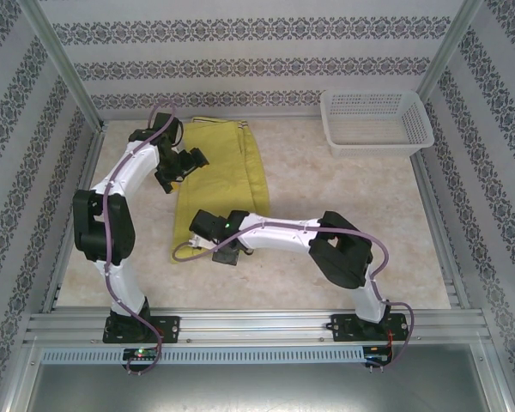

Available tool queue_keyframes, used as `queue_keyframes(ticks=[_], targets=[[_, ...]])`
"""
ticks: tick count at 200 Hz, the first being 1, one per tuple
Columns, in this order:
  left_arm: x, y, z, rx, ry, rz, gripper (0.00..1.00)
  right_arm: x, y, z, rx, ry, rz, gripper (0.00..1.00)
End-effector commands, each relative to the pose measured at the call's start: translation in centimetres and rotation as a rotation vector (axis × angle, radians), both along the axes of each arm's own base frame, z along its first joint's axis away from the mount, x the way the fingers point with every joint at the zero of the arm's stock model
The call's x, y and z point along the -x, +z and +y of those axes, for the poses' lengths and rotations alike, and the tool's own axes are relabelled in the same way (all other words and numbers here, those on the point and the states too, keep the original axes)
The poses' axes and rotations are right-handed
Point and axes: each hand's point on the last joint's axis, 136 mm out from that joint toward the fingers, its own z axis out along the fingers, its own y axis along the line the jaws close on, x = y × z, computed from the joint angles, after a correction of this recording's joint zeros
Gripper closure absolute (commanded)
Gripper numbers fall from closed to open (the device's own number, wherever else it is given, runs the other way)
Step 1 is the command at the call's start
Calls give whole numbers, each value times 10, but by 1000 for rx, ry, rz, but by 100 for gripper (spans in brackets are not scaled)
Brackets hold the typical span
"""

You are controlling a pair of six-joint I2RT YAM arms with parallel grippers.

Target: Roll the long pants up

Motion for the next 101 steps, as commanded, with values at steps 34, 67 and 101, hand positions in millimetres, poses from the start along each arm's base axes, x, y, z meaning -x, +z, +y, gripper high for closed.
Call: queue_keyframes(ticks=[34,67,101], targets=[[-4,2,-1,9,-15,-9,0,14,52,3,-107,-25,180,100],[-5,2,-1,13,-14,-12,0,6,54,4,-110,-35,240,100],[-5,0,-2,19,-14,-7,0,-6,57,11,-135,-56,313,100]])
